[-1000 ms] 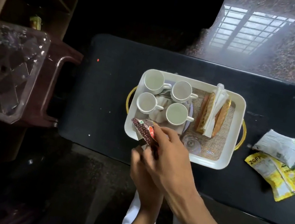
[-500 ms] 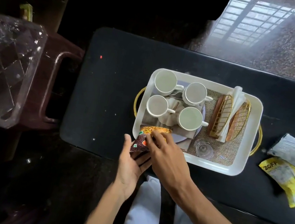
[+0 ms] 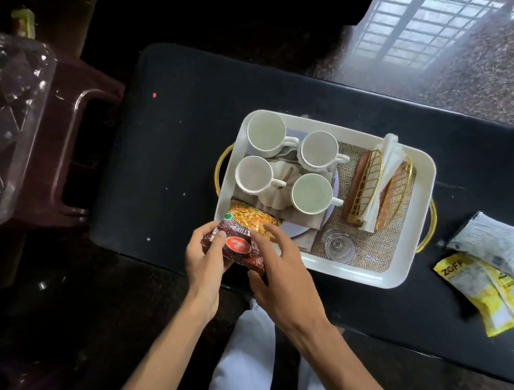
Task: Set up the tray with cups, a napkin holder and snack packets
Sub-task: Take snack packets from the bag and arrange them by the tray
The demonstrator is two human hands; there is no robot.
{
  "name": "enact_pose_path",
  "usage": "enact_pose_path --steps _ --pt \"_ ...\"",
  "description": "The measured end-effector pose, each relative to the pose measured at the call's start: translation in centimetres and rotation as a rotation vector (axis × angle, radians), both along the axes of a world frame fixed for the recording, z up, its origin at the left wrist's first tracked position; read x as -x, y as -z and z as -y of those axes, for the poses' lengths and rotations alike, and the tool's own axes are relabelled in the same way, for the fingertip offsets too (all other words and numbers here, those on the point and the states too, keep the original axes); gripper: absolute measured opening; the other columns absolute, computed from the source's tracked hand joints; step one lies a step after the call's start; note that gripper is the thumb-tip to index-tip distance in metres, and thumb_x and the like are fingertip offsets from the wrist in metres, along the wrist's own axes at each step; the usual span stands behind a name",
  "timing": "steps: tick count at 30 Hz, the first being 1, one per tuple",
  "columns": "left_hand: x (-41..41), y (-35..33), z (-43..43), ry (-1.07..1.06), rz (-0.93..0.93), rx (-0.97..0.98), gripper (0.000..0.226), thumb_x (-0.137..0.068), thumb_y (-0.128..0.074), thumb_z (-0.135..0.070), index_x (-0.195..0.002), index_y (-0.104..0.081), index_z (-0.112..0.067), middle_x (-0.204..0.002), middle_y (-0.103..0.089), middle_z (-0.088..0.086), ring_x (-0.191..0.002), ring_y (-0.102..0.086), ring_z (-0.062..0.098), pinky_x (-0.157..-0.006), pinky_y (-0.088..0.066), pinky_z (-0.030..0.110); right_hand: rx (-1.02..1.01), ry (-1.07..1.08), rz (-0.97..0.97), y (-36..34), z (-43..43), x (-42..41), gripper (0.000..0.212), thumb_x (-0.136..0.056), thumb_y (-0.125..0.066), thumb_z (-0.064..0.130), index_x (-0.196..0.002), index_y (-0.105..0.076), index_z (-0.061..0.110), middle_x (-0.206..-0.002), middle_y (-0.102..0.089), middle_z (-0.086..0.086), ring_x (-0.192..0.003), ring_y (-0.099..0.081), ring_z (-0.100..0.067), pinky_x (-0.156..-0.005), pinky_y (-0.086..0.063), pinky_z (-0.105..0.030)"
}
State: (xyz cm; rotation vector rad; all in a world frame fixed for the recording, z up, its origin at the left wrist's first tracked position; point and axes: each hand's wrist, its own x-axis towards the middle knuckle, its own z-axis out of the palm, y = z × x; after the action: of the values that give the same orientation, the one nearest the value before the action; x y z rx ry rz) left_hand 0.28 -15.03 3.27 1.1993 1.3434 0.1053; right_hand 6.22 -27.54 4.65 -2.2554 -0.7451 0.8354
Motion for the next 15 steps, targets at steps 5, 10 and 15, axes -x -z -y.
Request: enact_pose_path --steps 5,10,15 --pt "0.7 0.5 0.6 -0.055 0.007 0.072 0.04 -0.102 -0.061 -0.03 -0.139 -0.051 -0.022 -0.128 -0.063 0.002 -0.11 -0.066 0.013 -0.077 -0.059 0.03 -0.167 0.419 0.034 -4.3 6.9 -1.6 0.03 -0.09 -0.071 0.021 -0.12 -0.068 0.022 -0.12 -0.065 0.01 -0.111 -0.061 -0.002 -0.089 -0.051 -0.013" --pt "2.2 0.7 2.8 -0.177 0.073 0.083 0.041 -0.104 -0.057 -0.028 -0.141 -0.044 -0.017 -0.137 -0.061 0.011 -0.116 -0.068 0.027 -0.078 -0.063 0.03 -0.103 0.925 0.268 -8.4 18.0 -6.7 0.018 -0.094 -0.064 0.022 -0.109 -0.071 0.029 -0.099 -0.073 0.012 -0.086 -0.069 -0.007 -0.072 -0.051 -0.011" --pt "3.4 0.0 5.6 -0.28 0.054 0.127 0.046 -0.107 -0.049 -0.037 -0.146 -0.04 -0.015 -0.139 -0.057 0.024 -0.102 -0.072 0.031 -0.091 -0.057 0.043 0.126 0.882 0.453 -8.9 25.1 -12.0 0.046 -0.086 -0.055 0.0 -0.124 -0.065 0.024 -0.12 -0.055 -0.009 -0.1 -0.056 -0.015 -0.078 -0.04 0.002"
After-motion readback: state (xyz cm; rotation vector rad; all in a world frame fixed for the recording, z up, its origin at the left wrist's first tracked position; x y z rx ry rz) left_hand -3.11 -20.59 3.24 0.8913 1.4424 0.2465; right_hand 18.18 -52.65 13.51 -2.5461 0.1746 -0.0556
